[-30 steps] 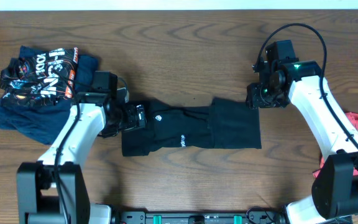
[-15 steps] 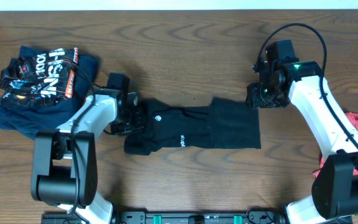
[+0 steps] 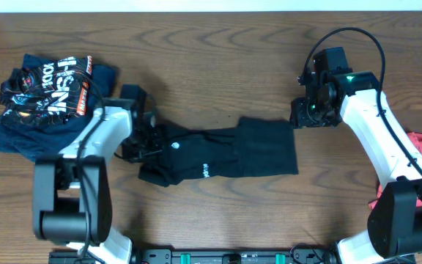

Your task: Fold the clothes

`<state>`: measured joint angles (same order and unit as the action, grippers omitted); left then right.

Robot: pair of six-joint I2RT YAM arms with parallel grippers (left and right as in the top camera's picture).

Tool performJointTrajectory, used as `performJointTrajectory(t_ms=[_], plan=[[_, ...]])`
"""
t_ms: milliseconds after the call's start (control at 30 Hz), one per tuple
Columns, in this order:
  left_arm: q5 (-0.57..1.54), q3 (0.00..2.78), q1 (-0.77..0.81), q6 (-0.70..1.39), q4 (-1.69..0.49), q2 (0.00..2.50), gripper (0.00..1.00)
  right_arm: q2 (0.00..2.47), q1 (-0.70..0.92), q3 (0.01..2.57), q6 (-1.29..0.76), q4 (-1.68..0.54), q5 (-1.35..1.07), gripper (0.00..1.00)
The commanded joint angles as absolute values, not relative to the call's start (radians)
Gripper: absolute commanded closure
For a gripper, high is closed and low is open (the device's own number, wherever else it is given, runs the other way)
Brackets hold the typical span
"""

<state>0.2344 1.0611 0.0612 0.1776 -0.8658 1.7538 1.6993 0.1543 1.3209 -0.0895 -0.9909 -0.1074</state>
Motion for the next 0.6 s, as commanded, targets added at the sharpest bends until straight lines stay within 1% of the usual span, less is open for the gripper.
performJointTrajectory(t_ms=[0, 200, 300, 400, 567], plan=[[0.153, 1.140, 0.042, 0.150, -0.904, 1.656, 0.94, 1.702, 0.150, 1.326, -0.080, -0.992, -0.101, 0.44], [0.119, 1.232, 0.043, 0.150, -0.974, 1.559, 0.94, 1.702, 0.150, 1.327, -0.081, -0.997, -0.101, 0.43], [0.123, 1.280, 0.070, 0.150, -0.991, 1.531, 0.94, 1.702, 0.150, 1.327, -0.080, -1.007, -0.101, 0.43], [0.131, 1.298, 0.133, 0.151, -0.979, 1.525, 0.94, 1.702, 0.150, 1.326, -0.081, -1.014, -0.101, 0.42], [0.130, 1.298, 0.317, 0.187, -0.924, 1.551, 0.94, 1.702, 0.150, 1.327, -0.081, -1.015, -0.101, 0.42]])
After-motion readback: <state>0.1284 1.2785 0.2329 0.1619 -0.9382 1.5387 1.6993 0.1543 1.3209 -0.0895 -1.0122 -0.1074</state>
